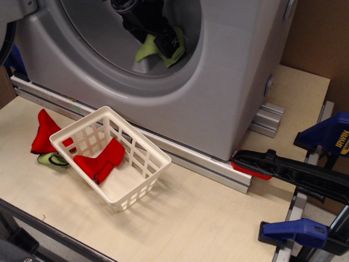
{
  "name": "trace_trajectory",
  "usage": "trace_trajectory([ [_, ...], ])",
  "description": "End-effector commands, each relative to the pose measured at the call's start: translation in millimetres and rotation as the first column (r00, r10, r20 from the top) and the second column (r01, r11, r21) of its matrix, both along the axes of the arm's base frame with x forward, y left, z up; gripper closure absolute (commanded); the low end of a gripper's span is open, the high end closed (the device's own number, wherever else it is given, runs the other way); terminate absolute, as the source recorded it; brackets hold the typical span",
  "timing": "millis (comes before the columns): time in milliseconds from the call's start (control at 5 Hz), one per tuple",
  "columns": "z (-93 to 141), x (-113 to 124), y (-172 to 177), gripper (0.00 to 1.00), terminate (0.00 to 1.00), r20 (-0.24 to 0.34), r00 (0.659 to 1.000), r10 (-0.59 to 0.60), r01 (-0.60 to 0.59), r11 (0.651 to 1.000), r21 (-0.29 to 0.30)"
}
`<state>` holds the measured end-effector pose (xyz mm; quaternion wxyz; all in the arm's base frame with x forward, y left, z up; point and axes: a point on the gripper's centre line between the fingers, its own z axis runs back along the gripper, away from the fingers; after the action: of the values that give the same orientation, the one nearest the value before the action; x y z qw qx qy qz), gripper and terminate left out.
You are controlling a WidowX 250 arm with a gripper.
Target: Take clothes out of laundry machine
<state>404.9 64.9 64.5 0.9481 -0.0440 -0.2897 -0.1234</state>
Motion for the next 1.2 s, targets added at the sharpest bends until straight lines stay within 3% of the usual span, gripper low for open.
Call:
trace_trajectory([
  [0,42.7,-17.7,4.6,0.00,0.00,-0.013,0.991,0.132,-0.130,0.989,0.075],
  [200,34.6,-22.6,14.1,1.00,0.00,-0.005,0.984,0.176,-0.176,0.983,0.050],
  [400,31.4,-23.4,16.5,1.00,0.00,-0.038,0.981,0.188,-0.185,0.980,0.072],
  [600,41.1,-35.6,16.8,1.00,0.00,-0.043,0.966,0.256,-0.254,0.966,0.053],
  [1000,38.3,-46.2,25.3,1.00,0.00,-0.057,0.951,0.303,-0.299,0.952,0.064],
])
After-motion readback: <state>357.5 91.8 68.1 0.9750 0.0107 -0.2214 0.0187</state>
